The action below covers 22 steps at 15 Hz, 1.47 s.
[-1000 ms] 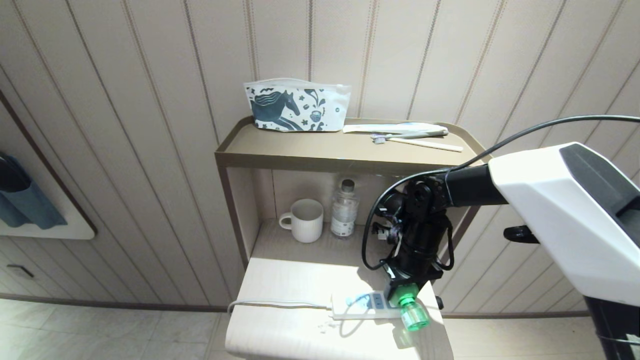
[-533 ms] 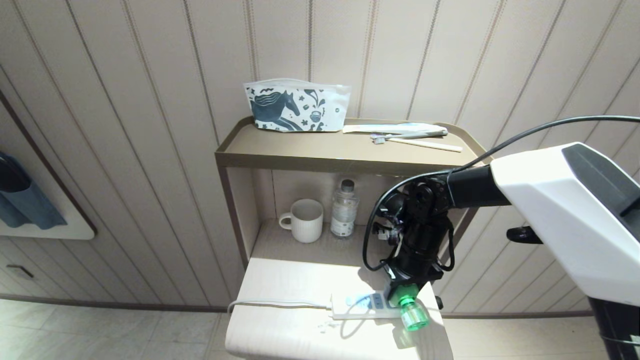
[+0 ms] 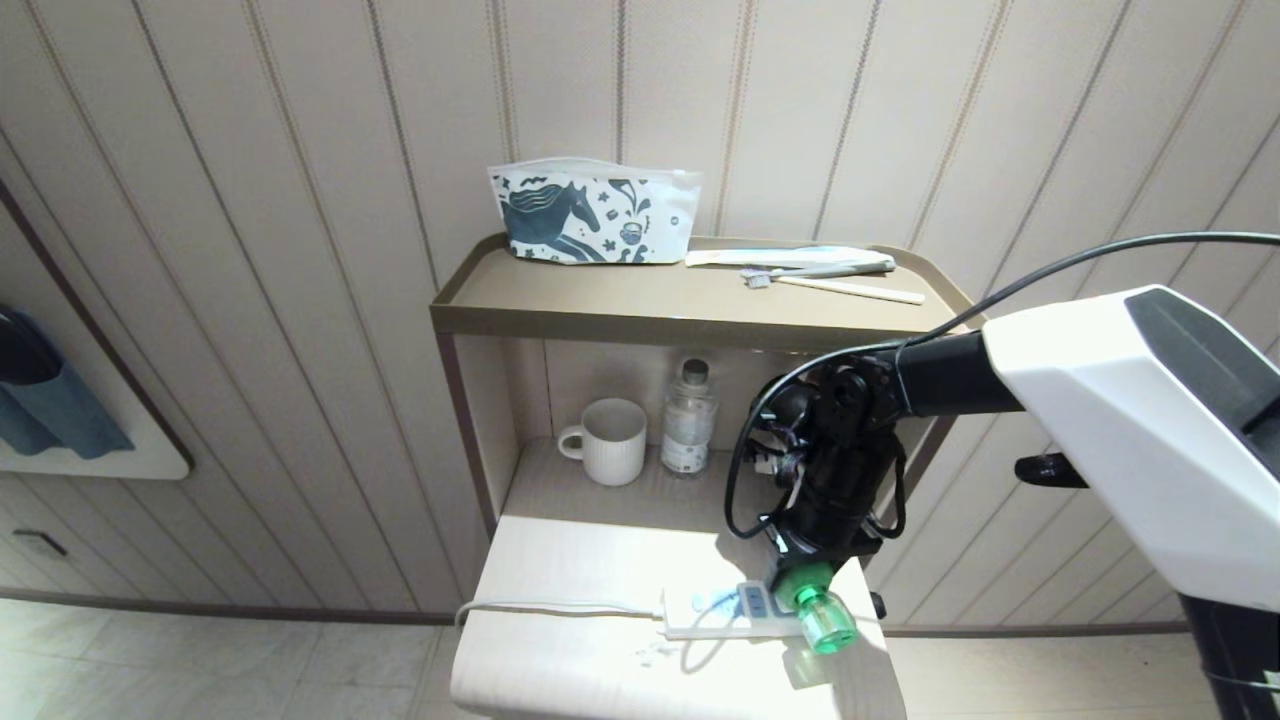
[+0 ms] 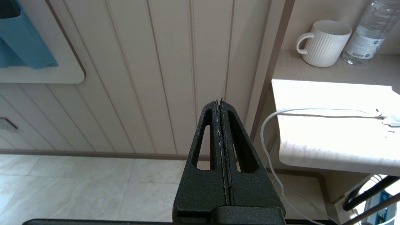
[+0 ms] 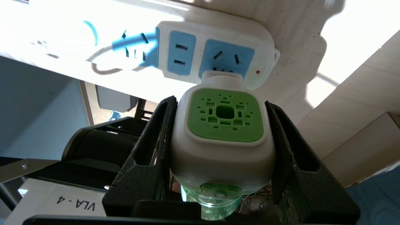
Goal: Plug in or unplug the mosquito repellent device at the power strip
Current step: Insert the plug into the socket
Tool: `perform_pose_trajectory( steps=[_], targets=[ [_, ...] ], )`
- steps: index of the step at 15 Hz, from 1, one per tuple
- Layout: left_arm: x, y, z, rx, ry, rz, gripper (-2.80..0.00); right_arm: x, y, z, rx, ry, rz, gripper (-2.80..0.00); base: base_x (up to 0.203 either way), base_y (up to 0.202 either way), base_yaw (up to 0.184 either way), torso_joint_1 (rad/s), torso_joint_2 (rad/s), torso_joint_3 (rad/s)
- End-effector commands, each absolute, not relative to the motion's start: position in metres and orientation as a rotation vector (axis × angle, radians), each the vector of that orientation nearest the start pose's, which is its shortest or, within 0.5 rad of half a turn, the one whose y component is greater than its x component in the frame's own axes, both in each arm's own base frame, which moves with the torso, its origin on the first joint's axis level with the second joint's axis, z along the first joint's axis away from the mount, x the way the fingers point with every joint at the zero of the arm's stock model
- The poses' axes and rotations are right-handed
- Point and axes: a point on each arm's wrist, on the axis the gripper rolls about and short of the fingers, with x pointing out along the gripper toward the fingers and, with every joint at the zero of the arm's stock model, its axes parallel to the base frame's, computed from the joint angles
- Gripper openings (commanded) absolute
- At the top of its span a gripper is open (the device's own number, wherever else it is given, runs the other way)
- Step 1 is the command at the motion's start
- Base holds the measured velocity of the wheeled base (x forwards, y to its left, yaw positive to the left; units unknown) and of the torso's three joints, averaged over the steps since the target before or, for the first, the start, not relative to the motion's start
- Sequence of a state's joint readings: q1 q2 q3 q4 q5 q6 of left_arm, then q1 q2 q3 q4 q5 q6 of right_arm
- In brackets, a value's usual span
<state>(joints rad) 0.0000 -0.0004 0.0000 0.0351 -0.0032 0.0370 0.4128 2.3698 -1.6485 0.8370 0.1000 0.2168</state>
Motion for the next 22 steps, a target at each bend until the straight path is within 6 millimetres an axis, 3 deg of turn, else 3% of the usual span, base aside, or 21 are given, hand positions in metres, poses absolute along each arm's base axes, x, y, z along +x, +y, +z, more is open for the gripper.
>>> perform_pose_trajectory(
  steps=[1, 11, 22],
  targets=[
    [-0.023, 0.000, 0.072, 0.037, 0.035, -0.004, -2.80, 0.362, 0.162, 0.044, -0.080, 1.598, 0.231, -2.80, 0.000, 0.000, 0.000, 0.000, 0.00, 0.000],
    [-0.023, 0.000, 0.072, 0.037, 0.035, -0.004, -2.80, 0.346, 0.155, 0.056, -0.080, 1.561, 0.231, -2.80, 0.000, 0.000, 0.000, 0.000, 0.00, 0.000],
    [-0.023, 0.000, 0.072, 0.037, 0.035, -0.004, -2.80, 0.342, 0.158, 0.042, -0.081, 1.539, 0.197, -2.80, 0.000, 0.000, 0.000, 0.000, 0.00, 0.000]
  ],
)
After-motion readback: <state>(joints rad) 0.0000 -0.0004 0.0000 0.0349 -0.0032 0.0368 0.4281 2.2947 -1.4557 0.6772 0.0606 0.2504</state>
